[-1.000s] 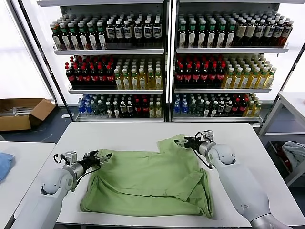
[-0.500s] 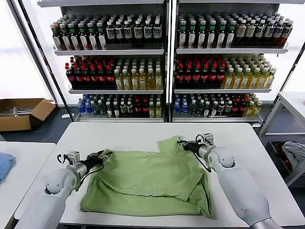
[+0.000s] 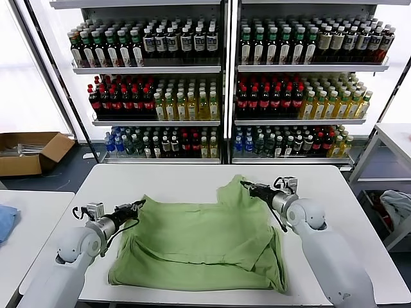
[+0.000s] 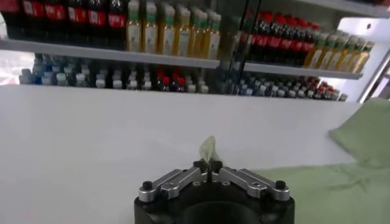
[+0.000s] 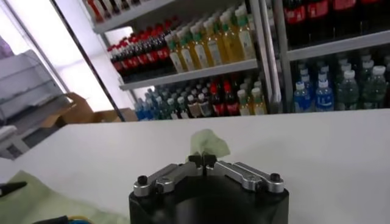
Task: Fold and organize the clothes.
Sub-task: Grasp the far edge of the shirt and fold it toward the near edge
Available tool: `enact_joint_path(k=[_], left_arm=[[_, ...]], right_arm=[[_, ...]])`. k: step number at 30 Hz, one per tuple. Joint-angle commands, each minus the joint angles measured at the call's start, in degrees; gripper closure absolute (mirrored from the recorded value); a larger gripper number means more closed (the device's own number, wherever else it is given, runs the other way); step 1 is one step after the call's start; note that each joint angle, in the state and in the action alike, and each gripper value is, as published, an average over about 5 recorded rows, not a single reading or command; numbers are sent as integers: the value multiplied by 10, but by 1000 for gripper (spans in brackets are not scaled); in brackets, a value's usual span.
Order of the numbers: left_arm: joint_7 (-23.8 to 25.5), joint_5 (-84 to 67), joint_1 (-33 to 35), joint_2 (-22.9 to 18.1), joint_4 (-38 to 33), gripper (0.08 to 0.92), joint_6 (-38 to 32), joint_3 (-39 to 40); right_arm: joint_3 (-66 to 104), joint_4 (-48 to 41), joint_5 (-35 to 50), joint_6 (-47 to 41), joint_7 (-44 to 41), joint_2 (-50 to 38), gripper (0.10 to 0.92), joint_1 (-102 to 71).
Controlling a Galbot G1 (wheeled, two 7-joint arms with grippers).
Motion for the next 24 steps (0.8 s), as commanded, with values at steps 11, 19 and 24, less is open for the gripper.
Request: enact_joint_path(k=[11,19,24], left_arm=[[-32,-10,147,8,-190,912,-21,-74],[-63,10,249,18,-271,912,7,-109],[-70,18,301,19,-290,912,25,-130]], right_arm=[[136,279,46,-1,27,-2,919,-246],[225,368,35,0,25,1,919,-381],[254,401,14,4,18,0,919,-460]])
